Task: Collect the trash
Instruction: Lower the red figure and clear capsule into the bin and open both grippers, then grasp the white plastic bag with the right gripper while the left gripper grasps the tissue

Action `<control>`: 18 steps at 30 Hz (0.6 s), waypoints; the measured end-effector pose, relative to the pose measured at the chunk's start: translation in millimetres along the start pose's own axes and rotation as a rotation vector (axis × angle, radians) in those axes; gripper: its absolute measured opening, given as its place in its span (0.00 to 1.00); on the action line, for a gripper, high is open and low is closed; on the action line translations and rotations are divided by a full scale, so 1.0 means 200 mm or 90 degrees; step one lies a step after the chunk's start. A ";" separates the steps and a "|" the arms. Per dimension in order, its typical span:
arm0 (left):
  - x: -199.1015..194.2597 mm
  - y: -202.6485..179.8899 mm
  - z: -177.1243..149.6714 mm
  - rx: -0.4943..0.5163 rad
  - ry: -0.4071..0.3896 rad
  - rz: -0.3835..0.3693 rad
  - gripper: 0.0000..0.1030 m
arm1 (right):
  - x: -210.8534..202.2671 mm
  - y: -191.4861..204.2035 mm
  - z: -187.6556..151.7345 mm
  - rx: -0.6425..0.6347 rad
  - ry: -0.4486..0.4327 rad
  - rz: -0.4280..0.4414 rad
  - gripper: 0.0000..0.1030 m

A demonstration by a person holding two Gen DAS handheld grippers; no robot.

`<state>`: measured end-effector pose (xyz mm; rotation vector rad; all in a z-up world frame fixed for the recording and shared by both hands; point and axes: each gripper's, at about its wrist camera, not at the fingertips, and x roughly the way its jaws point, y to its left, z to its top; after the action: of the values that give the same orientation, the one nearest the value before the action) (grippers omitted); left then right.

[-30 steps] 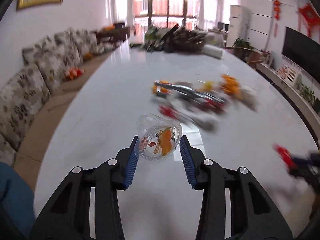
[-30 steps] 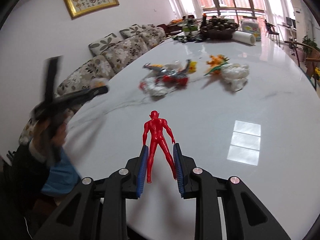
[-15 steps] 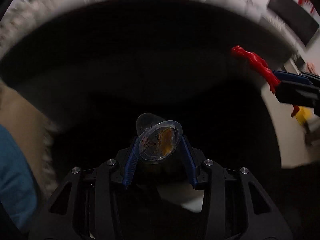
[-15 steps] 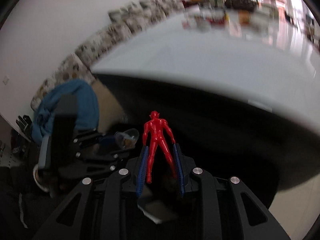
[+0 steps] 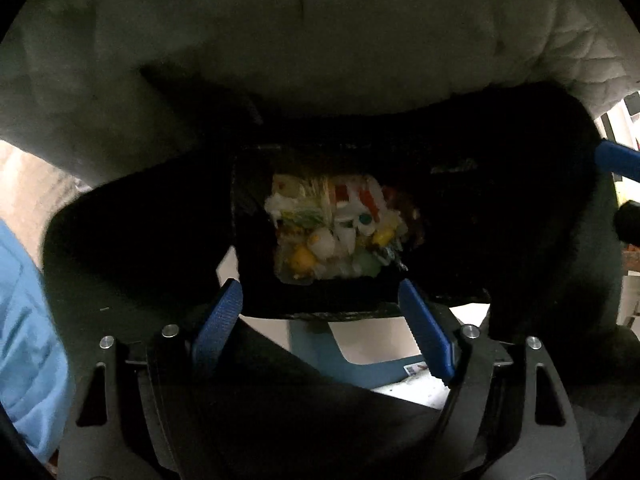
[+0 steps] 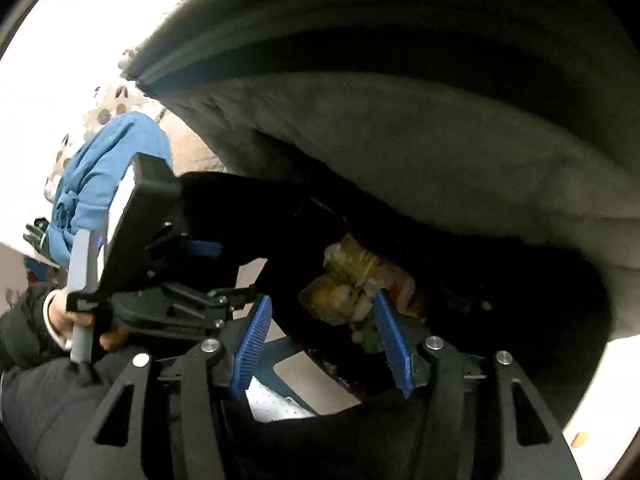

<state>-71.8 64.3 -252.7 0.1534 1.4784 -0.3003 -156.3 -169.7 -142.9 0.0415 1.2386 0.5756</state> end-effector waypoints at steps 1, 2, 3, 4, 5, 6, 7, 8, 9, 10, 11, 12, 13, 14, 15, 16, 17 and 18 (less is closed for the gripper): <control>-0.08 0.01 -0.01 0.001 -0.018 -0.004 0.76 | -0.07 0.03 0.00 -0.011 -0.013 0.005 0.52; -0.18 0.02 -0.02 0.001 -0.040 -0.017 0.76 | -0.20 0.06 0.01 -0.025 -0.040 0.015 0.52; -0.27 0.02 -0.03 0.001 -0.058 -0.025 0.76 | -0.30 0.08 0.04 -0.034 -0.063 0.022 0.52; -0.42 0.02 -0.04 0.002 -0.096 -0.038 0.76 | -0.42 0.09 0.09 -0.047 -0.096 0.024 0.53; -0.56 0.02 -0.04 0.005 -0.133 -0.047 0.76 | -0.51 0.09 0.13 -0.056 -0.125 0.016 0.56; -0.69 0.02 -0.03 0.009 -0.172 -0.053 0.76 | -0.62 0.08 0.21 -0.065 -0.166 -0.008 0.63; -0.84 0.03 -0.01 0.013 -0.224 -0.050 0.77 | -0.71 0.06 0.30 -0.070 -0.206 -0.040 0.66; -1.02 0.03 0.04 0.013 -0.288 -0.034 0.80 | -0.77 0.03 0.38 -0.073 -0.235 -0.067 0.67; -1.14 0.03 0.09 0.005 -0.342 -0.012 0.83 | -0.82 -0.03 0.49 -0.071 -0.267 -0.107 0.69; -1.22 0.02 0.13 -0.004 -0.384 0.006 0.87 | -0.84 -0.09 0.61 -0.063 -0.293 -0.145 0.70; -1.31 0.01 0.20 -0.018 -0.439 0.039 0.87 | -0.85 -0.15 0.73 -0.055 -0.312 -0.177 0.72; -1.37 0.00 0.29 -0.037 -0.476 0.079 0.87 | -0.84 -0.20 0.81 -0.050 -0.321 -0.198 0.73; -1.40 -0.01 0.36 -0.053 -0.497 0.105 0.87 | -0.82 -0.27 0.92 -0.047 -0.323 -0.223 0.73; -1.41 -0.02 0.43 -0.068 -0.514 0.121 0.87 | -0.77 -0.35 1.04 -0.038 -0.315 -0.242 0.73; -1.41 -0.02 0.54 -0.088 -0.525 0.129 0.87 | -0.73 -0.41 1.13 -0.032 -0.307 -0.251 0.72; -1.39 -0.02 0.61 -0.105 -0.519 0.128 0.87 | -0.67 -0.50 1.25 -0.028 -0.293 -0.261 0.72; -1.37 -0.02 0.68 -0.117 -0.509 0.119 0.87 | -0.63 -0.58 1.32 -0.024 -0.279 -0.267 0.72; -1.33 -0.02 0.75 -0.127 -0.494 0.097 0.87 | -0.59 -0.62 1.39 -0.025 -0.268 -0.275 0.72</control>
<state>52.9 45.8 25.4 -0.0165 0.7145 -0.0667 117.6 -250.9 14.7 -0.1307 0.7912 0.1976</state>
